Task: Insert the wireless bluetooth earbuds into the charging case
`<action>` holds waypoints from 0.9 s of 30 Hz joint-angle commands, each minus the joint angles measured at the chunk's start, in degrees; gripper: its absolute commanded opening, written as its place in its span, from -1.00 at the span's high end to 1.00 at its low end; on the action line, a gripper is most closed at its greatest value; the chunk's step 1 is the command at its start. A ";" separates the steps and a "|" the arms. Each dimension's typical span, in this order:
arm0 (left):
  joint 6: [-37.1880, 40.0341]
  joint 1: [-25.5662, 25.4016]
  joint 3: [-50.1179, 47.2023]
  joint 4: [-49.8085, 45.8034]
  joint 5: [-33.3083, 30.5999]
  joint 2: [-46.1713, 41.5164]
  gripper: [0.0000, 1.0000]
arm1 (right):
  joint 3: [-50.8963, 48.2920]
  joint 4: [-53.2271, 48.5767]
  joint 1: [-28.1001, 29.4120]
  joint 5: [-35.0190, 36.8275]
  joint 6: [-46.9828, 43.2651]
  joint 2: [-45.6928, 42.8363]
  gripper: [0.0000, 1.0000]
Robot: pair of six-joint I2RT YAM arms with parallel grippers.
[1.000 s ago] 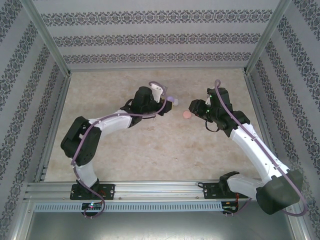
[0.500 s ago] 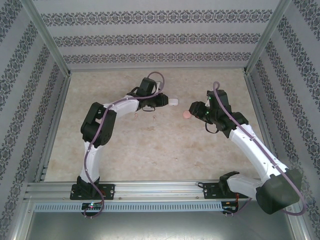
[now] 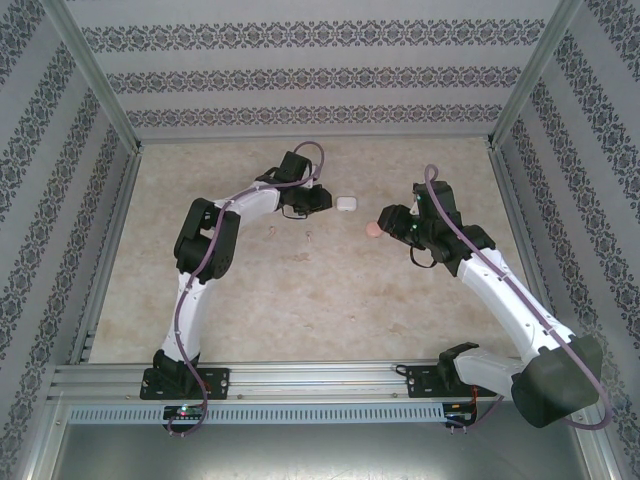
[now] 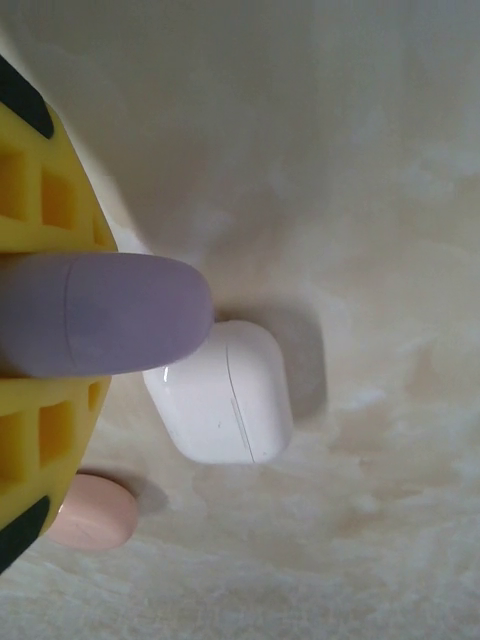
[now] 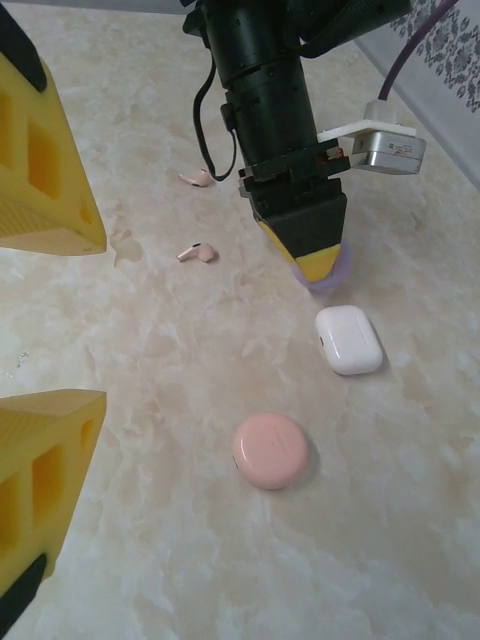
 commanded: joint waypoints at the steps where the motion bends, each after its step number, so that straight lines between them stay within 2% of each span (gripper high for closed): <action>1: 0.17 1.26 2.95 -5.57 -0.67 1.35 0.54 | -0.45 0.09 -0.46 1.70 -0.14 -1.43 0.17; 12: 0.71 1.67 3.74 -10.14 -2.55 1.80 0.26 | 0.25 -0.38 -0.39 2.16 -0.04 -2.01 0.02; 19: 1.74 1.84 3.93 -12.21 -5.91 1.00 -0.02 | 1.20 -1.21 -0.39 2.98 -0.43 -2.73 -0.08; 27: 3.73 2.42 4.99 -16.83 -10.77 -0.47 -0.10 | 1.91 -1.59 -0.39 3.13 -0.69 -2.85 -0.11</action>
